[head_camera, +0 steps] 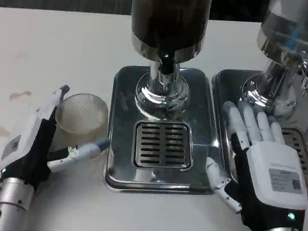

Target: Grasp the cup under the faucet to collect the drink, then remove the cup.

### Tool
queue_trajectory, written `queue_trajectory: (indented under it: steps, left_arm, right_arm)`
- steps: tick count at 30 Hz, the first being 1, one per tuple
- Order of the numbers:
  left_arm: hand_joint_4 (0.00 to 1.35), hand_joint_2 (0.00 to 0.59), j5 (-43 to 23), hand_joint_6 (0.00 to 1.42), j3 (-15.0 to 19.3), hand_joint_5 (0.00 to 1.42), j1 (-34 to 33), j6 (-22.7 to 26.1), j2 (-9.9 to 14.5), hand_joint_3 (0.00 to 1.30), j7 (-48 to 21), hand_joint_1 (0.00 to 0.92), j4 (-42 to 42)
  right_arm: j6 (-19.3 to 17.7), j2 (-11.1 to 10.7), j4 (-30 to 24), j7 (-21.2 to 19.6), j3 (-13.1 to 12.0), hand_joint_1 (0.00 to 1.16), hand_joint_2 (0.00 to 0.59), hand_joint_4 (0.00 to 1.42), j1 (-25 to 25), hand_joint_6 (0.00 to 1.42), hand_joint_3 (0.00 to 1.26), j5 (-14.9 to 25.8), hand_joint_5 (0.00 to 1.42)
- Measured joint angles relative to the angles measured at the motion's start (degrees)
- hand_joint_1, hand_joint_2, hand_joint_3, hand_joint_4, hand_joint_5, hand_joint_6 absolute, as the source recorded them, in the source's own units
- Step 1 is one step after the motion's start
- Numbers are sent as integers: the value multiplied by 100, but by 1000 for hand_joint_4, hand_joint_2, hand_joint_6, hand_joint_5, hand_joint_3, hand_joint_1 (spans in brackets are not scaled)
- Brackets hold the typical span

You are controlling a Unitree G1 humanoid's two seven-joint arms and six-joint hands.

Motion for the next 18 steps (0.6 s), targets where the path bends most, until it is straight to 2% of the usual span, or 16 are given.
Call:
queue_trajectory:
  steps: [1, 3, 4, 9, 10, 12, 14, 18]
  left_arm:
    - [74, 34, 0, 262, -4, 259, 1, -17, -7, 16, 29, 412, 9]
    - [208, 37, 0, 514, -9, 431, 1, -62, -20, 107, 63, 437, 18]
    - [252, 43, -2, 581, -10, 484, 0, -111, -30, 143, 125, 466, 22]
    - [615, 59, -47, 975, -18, 827, -20, -202, -43, 445, 310, 565, 45]
    - [738, 39, -44, 1102, -29, 948, -20, -202, -43, 556, 321, 588, 46]
    - [855, 3, -39, 1196, -36, 1048, -18, -203, -45, 692, 413, 641, 57]
    - [940, 0, 27, 1261, -52, 1119, -18, -233, -46, 762, 556, 669, 55]
    - [987, 0, 137, 1293, -73, 1153, 2, -228, -47, 813, 793, 691, 52]
  right_arm:
    - [1, 0, -1, 12, 0, 103, 512, 0, 9, 0, 44, 0, 0]
    - [3, 0, -2, 20, 0, 103, 512, 0, 34, 0, 44, 0, 0]
    - [5, 1, -3, 21, 0, 103, 512, 0, 47, 0, 44, 0, 0]
    - [9, 13, -9, 23, 0, 102, 505, 0, 61, 0, 44, 0, 0]
    - [11, 18, -10, 23, 0, 102, 504, 0, 68, 0, 44, 0, 0]
    - [39, 29, -10, 23, -2, 101, 503, 0, 82, 0, 44, 0, 0]
    - [40, 38, -12, 23, -6, 101, 502, 0, 82, 0, 44, 1, 0]
    - [40, 38, -13, 24, -11, 100, 501, 0, 81, 1, 44, 4, 0]
